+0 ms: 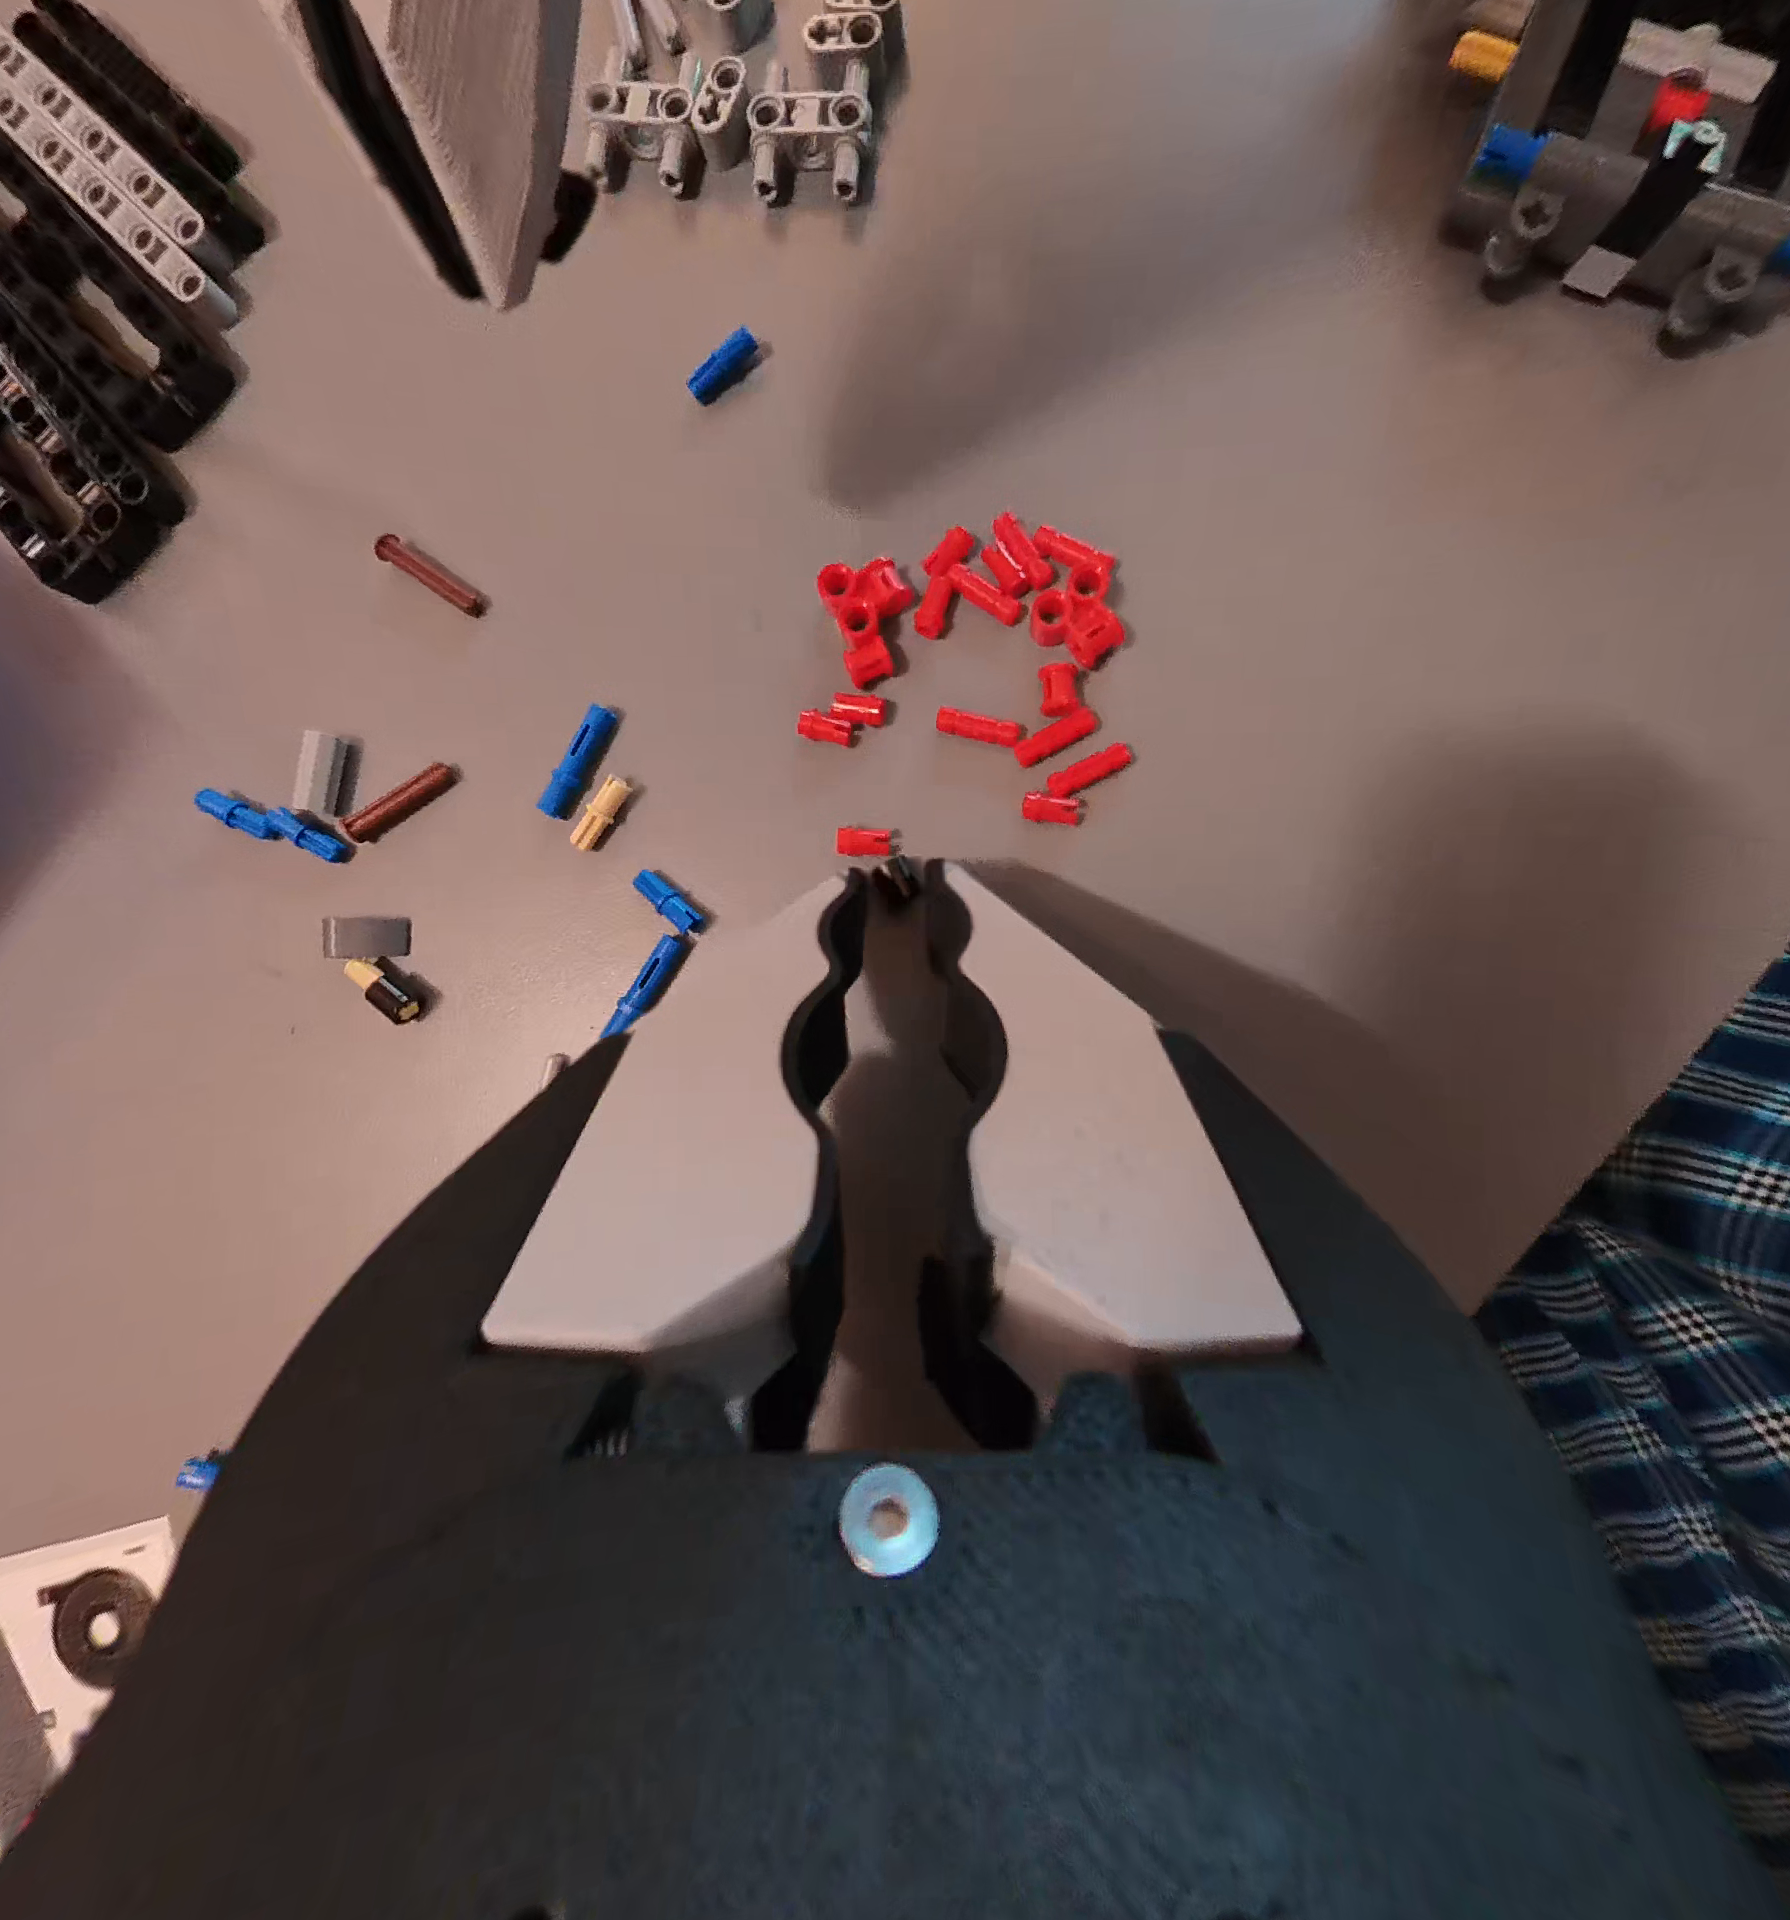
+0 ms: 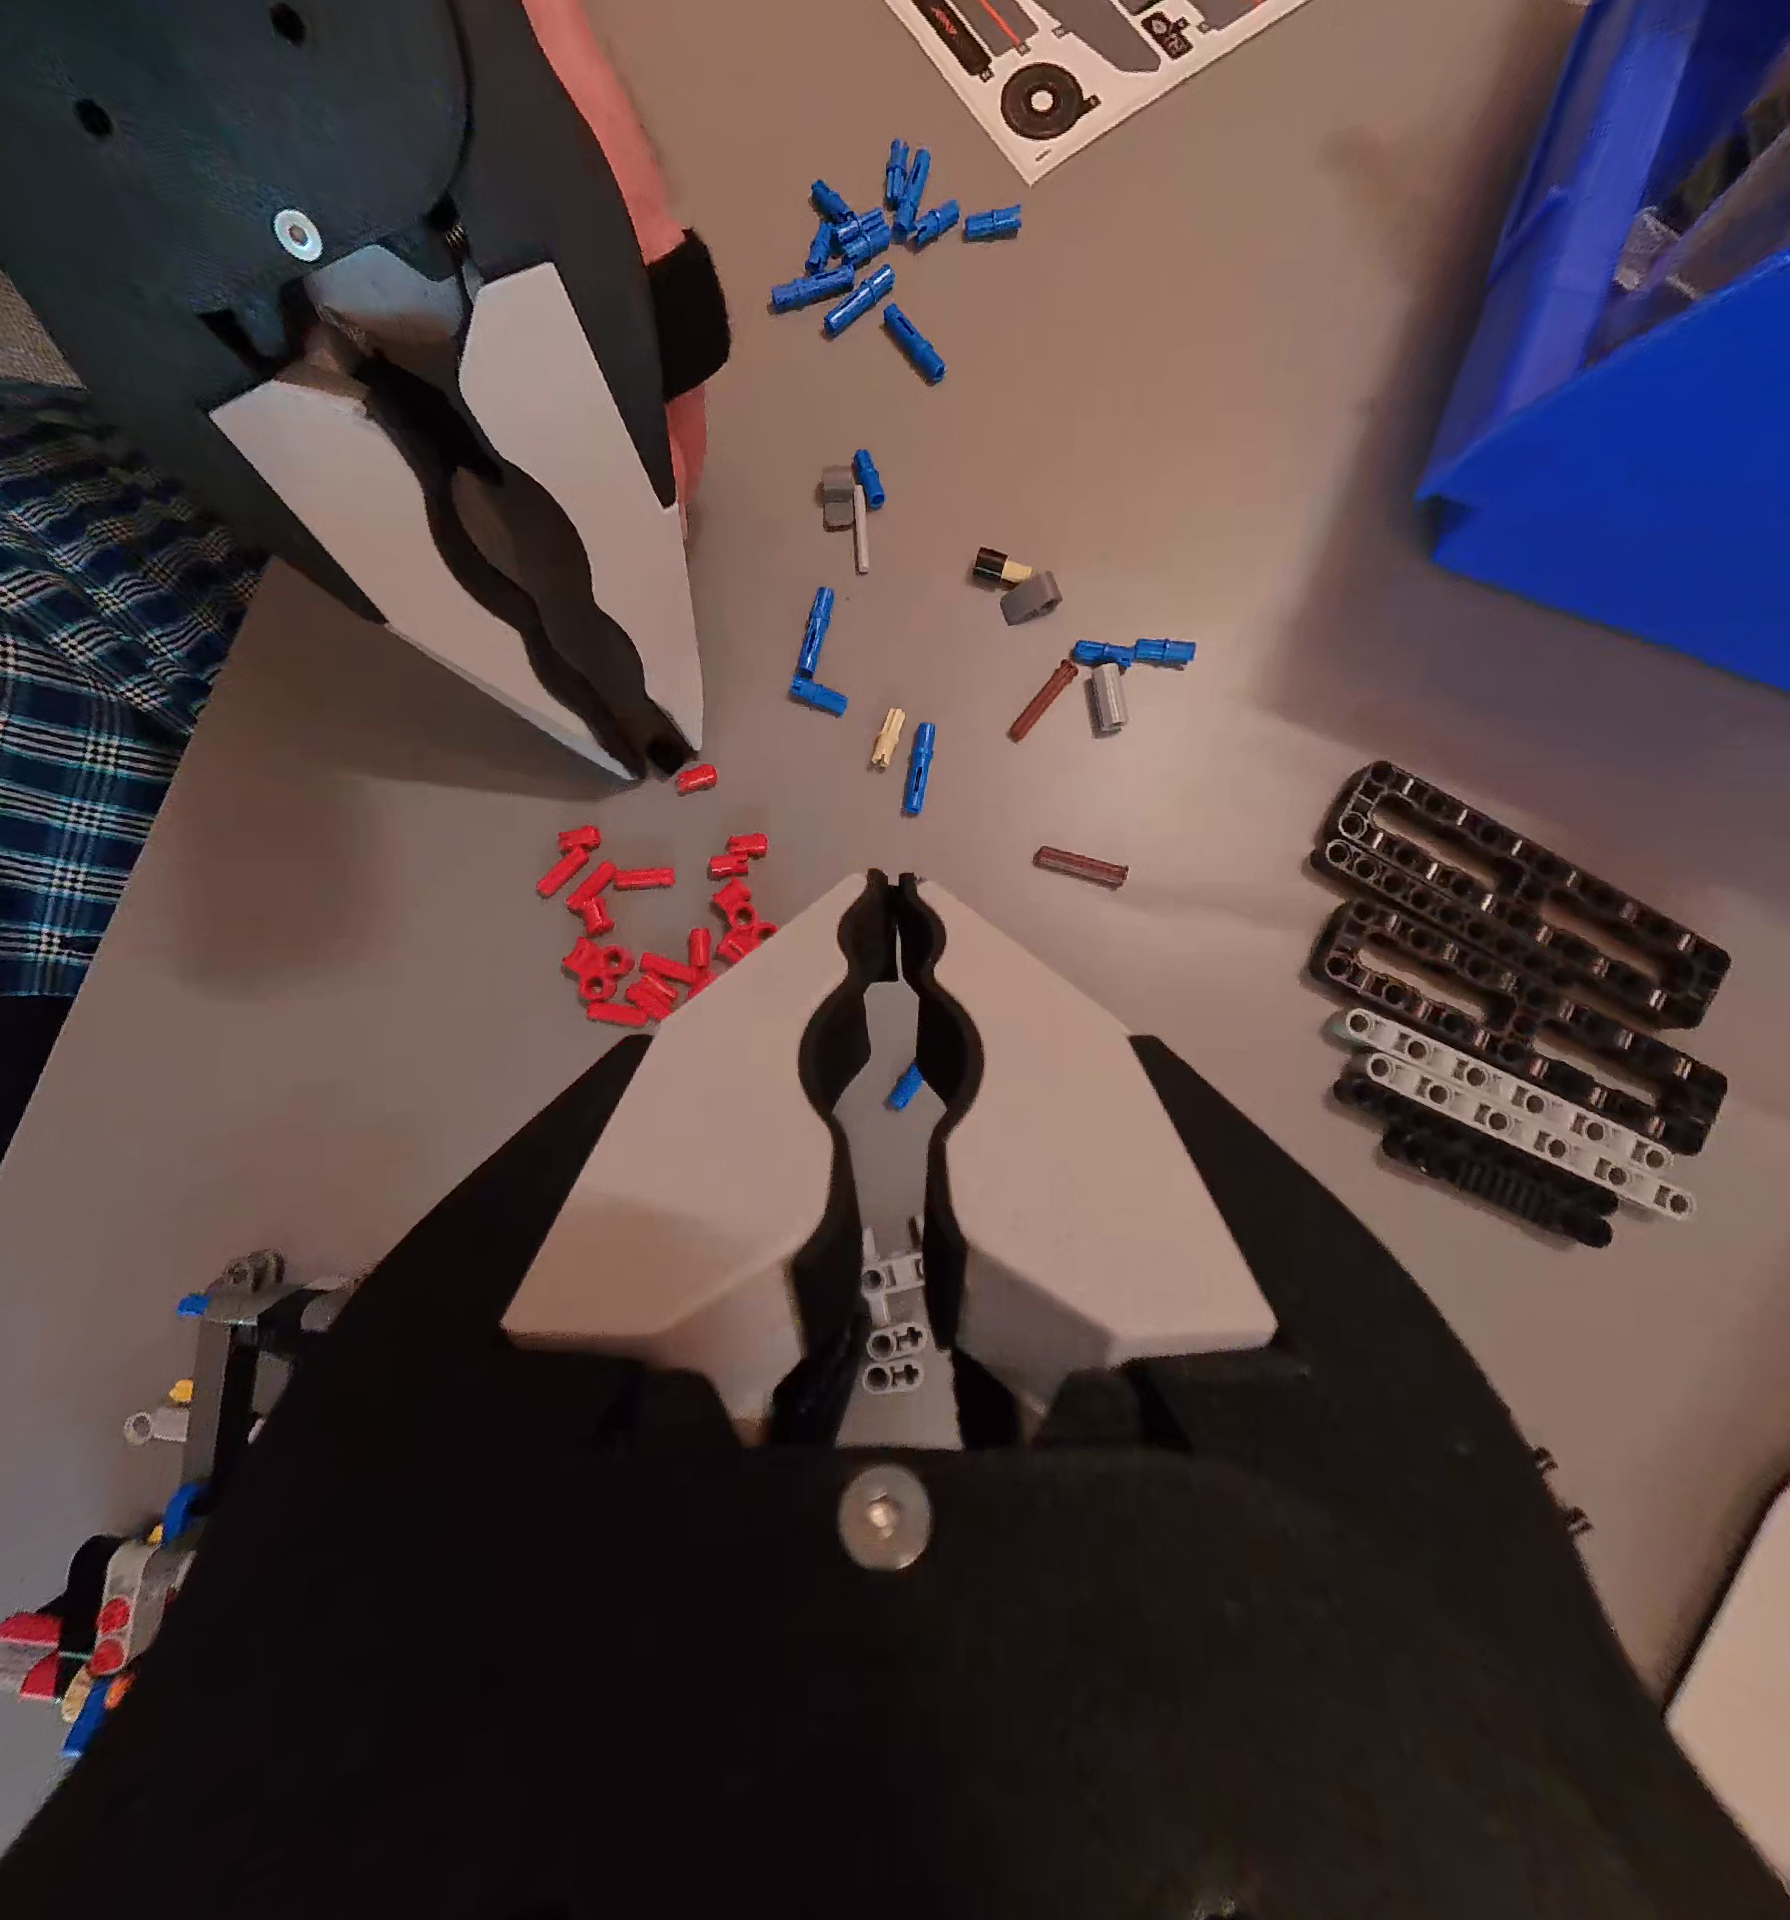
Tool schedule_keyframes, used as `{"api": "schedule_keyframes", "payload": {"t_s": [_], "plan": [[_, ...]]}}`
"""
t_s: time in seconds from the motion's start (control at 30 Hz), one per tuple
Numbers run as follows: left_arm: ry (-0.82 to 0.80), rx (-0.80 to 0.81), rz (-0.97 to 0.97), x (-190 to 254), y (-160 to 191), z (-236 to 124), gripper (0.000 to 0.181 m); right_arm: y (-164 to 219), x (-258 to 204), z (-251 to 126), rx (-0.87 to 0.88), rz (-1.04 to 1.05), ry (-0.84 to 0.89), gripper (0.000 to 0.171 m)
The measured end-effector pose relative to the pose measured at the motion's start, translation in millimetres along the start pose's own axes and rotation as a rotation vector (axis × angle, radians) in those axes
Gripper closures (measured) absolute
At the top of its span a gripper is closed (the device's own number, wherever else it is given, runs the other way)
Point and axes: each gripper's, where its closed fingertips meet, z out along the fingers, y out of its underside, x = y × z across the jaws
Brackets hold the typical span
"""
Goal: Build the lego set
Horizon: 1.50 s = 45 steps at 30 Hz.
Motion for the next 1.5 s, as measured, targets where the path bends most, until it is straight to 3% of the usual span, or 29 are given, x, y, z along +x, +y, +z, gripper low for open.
{"api": "schedule_keyframes", "payload": {"t_s": [0.47, 0.63, 0.83, 0.97, 1.1, 1.27, 1.5], "plan": [[-0.032, 0.042, -0.017, -7, -15, -10, 0.176, 14, 0, -40, 0.034, 0.022, 0.058, 0.171], [-0.030, 0.111, 0.057, -14, -61, -20, 0.176, 39, -3, -86, 0.047, 0.090, 0.132, 0.171], [0.058, 0.198, 0.197, 2, -141, -7, 0.176, 108, -8, -156, 0.037, 0.253, 0.275, 0.171], [0.155, 0.254, 0.309, 30, -206, 17, 0.176, 179, -7, -208, -0.035, 0.399, 0.398, 0.171], [0.232, 0.245, 0.392, 55, -260, 63, 0.176, 249, -8, -232, -0.119, 0.551, 0.463, 0.171], [0.339, 0.199, 0.360, 75, -307, 127, 0.176, 291, -13, -213, -0.186, 0.689, 0.405, 0.171], [0.342, 0.151, 0.373, 85, -324, 181, 0.176, 312, -6, -194, -0.251, 0.763, 0.361, 0.167]]}}
